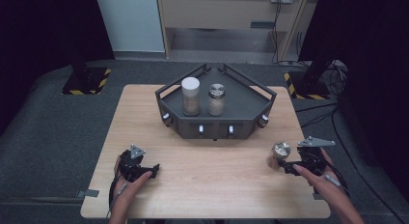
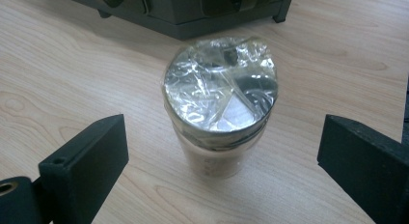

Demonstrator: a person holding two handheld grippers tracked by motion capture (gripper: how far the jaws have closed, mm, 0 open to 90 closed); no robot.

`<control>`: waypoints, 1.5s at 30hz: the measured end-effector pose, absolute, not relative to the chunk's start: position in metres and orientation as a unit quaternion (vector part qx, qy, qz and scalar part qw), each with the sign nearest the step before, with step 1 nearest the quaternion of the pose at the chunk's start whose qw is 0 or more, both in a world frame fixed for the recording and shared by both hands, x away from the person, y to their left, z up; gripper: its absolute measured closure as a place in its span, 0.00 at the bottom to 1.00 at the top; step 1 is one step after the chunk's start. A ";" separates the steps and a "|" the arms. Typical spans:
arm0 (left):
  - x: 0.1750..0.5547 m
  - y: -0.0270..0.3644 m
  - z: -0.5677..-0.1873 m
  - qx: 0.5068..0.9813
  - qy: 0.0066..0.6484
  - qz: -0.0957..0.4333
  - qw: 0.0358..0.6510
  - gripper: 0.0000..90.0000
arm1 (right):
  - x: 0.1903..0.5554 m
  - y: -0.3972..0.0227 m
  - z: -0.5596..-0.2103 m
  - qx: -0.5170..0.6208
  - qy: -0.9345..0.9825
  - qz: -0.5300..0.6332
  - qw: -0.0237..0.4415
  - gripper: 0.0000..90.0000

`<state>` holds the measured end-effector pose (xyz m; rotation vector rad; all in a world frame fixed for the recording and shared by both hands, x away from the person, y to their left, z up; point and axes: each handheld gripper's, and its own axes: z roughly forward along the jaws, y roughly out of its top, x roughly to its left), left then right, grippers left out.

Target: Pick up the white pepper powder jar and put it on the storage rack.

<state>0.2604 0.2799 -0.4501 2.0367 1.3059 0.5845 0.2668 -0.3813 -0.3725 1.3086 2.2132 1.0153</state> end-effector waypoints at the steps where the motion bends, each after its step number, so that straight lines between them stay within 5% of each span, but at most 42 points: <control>1: 0.260 0.280 -0.450 0.775 0.497 0.222 0.321 0.00 | 0.267 -0.381 -0.374 0.466 0.786 0.360 0.187 0.04; 45: 0.260 0.280 -0.450 0.775 0.497 0.223 0.321 0.00 | 0.271 -0.377 -0.406 0.475 0.783 0.362 0.177 0.06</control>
